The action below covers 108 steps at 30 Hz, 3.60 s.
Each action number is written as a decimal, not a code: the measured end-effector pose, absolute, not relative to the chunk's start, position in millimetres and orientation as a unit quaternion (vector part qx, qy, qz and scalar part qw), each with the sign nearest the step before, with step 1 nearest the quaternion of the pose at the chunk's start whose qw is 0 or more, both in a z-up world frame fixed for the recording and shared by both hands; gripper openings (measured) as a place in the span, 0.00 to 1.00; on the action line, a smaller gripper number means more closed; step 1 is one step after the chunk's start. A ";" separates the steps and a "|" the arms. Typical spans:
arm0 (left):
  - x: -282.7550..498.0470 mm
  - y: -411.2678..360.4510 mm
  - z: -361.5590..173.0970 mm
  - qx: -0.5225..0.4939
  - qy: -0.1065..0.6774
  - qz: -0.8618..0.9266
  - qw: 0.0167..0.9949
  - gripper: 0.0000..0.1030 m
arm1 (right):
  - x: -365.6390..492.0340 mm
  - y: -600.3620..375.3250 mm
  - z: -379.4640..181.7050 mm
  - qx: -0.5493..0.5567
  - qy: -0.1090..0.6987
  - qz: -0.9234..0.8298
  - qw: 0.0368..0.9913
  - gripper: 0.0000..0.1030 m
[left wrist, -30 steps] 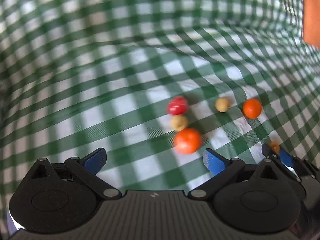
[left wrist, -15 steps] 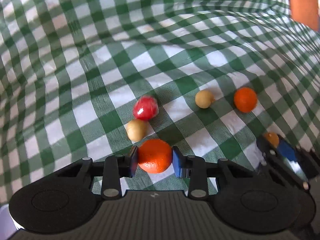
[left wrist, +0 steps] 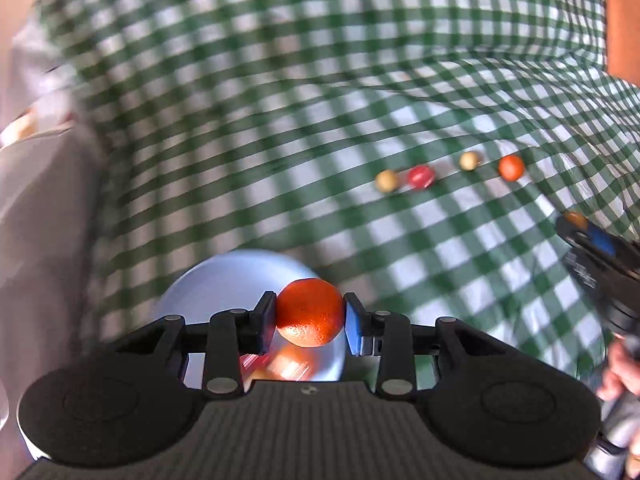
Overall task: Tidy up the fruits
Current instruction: 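Grasp a tangerine with the left tool while the right tool grasps a tan fruit, then carry both fruits over the blue plate and open both tools, then lift both open tools back from the blue plate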
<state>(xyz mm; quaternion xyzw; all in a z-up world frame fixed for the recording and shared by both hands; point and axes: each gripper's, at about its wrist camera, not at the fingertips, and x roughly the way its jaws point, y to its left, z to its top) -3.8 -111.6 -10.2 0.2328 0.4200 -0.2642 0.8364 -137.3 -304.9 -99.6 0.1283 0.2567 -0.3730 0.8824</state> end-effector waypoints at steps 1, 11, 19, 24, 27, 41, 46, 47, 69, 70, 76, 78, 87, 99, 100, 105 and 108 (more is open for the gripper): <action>-10.4 -96.8 -4.4 0.232 0.418 -0.258 0.840 0.38 | -148.6 -290.3 -89.4 0.129 0.254 -0.359 0.889 0.26; -62.9 30.9 28.6 0.184 0.430 -0.204 0.860 0.38 | -208.4 -134.9 -3.2 0.117 0.240 -0.168 0.949 0.26; -100.9 92.7 35.6 0.148 0.418 -0.191 0.876 0.38 | -220.2 -53.6 25.7 0.074 0.239 -0.076 0.965 0.26; -112.5 109.3 36.4 0.130 0.412 -0.197 0.880 0.38 | -222.3 -26.3 31.8 0.039 0.245 -0.062 0.967 0.26; -114.3 112.2 36.6 0.121 0.408 -0.203 0.882 0.38 | -222.5 -17.0 34.4 0.027 0.245 -0.062 0.967 0.26; -105.0 118.4 30.6 0.102 0.413 -0.214 0.879 0.38 | -216.8 -12.0 27.5 0.010 0.265 -0.072 0.962 0.26; -98.4 119.5 28.1 0.100 0.417 -0.211 0.878 0.38 | -211.6 -12.0 22.4 0.007 0.275 -0.069 0.959 0.26; -97.3 119.5 27.7 0.100 0.417 -0.210 0.879 0.38 | -210.5 -12.6 21.6 0.006 0.277 -0.069 0.958 0.26; 4.9 54.8 0.9 0.100 0.427 -0.227 0.870 0.38 | -119.7 -49.4 -24.2 0.001 0.333 -0.086 0.939 0.26; 12.0 48.8 -4.0 0.103 0.429 -0.228 0.868 0.38 | -110.7 -53.1 -28.2 0.002 0.336 -0.089 0.937 0.26; 55.0 15.7 -38.7 0.115 0.442 -0.226 0.860 0.38 | -62.5 -75.8 -54.6 0.001 0.355 -0.104 0.929 0.26; 67.6 7.2 -51.7 0.124 0.447 -0.225 0.857 0.38 | -49.6 -84.0 -63.4 -0.001 0.364 -0.109 0.925 0.26; 104.3 -13.4 -88.3 0.150 0.468 -0.212 0.845 0.44 | -9.4 -100.5 -96.5 -0.001 0.395 -0.100 0.913 0.26; 35.4 40.2 -25.2 0.144 0.416 -0.204 0.874 1.00 | -55.8 -94.6 -56.1 0.032 0.393 -0.094 0.914 0.89; 25.3 48.3 -22.6 0.141 0.423 -0.197 0.873 1.00 | -67.8 -90.7 -50.3 0.035 0.391 -0.096 0.915 0.90; -22.5 82.9 -11.2 0.130 0.438 -0.179 0.871 1.00 | -121.4 -66.6 -25.4 0.049 0.383 -0.097 0.918 0.94; -44.4 96.6 -2.1 0.133 0.428 -0.175 0.877 1.00 | -142.5 -50.3 -14.5 0.046 0.366 -0.106 0.923 0.95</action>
